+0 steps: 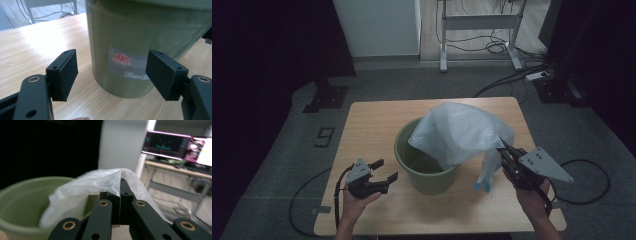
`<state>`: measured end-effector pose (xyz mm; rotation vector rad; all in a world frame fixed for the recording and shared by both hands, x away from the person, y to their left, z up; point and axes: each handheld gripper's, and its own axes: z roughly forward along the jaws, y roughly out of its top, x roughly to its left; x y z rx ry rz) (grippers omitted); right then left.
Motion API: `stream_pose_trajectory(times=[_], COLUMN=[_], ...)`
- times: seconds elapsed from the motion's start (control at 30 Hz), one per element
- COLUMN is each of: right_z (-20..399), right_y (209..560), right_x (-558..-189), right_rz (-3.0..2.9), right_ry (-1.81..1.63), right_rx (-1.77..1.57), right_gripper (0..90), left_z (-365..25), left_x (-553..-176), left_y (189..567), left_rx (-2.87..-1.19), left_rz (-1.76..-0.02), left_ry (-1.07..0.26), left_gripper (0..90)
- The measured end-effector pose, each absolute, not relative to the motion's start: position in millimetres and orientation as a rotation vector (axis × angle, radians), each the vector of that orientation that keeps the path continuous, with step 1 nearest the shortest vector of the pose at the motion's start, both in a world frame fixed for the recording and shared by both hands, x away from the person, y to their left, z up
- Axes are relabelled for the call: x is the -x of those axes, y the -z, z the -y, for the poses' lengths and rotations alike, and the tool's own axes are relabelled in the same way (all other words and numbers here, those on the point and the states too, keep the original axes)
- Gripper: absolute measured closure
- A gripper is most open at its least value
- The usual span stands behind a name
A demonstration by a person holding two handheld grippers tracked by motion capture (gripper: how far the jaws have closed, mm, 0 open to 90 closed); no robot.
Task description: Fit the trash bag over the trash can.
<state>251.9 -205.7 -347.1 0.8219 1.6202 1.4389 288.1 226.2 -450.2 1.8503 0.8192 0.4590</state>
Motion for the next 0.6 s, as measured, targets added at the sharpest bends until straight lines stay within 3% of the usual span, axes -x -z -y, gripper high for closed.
stream_pose_trajectory(times=[0.33, 0.6], right_z=[144, 131], right_y=[349, 355], right_x=[-272, -284], right_rz=[-1.814, -1.870], right_ry=[-1.495, -1.564], right_rx=[-0.695, -0.737], right_gripper=[88.8, 88.7], left_z=[-214, -184], left_x=[-269, -267], left_y=[412, 393], left_rx=[-1.832, -1.866], left_rz=[-0.783, -0.718], left_ry=[-0.526, -0.521], left_gripper=[26.0, 25.5])
